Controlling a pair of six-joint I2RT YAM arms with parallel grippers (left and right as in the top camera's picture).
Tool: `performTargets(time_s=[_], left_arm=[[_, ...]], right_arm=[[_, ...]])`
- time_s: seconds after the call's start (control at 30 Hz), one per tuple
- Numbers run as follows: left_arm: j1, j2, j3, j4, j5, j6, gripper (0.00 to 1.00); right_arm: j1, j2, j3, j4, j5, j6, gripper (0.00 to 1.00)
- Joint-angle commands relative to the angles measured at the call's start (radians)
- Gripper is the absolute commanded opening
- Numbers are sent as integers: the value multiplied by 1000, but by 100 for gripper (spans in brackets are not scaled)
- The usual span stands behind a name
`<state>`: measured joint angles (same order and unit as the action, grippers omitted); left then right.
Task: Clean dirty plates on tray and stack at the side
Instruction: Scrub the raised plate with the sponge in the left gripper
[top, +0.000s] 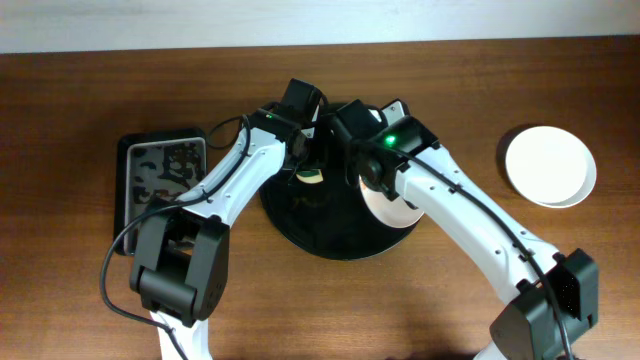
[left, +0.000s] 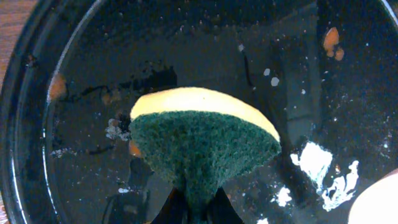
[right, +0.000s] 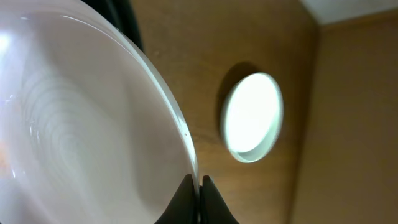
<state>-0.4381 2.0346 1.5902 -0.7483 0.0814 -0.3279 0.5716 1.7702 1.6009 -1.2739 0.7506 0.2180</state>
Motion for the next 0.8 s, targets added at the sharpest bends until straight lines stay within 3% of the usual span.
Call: performTargets(time_s=[0.0,0.27,0.5,0.77], left_arm=[[0,-32,19,3,41,16,4],[-34,-26,5,8,180,44,4],[-109,21,-92,95,256,-250,1],[-146,32,-262,402,254,-470,0]], right_arm=[[-39,15,19,-6,-119,79,4],[-77,134,19,6,-154,80,4],[-77,134,19,5,-156,79,4],[-77,134,19,6,-156,76,4]])
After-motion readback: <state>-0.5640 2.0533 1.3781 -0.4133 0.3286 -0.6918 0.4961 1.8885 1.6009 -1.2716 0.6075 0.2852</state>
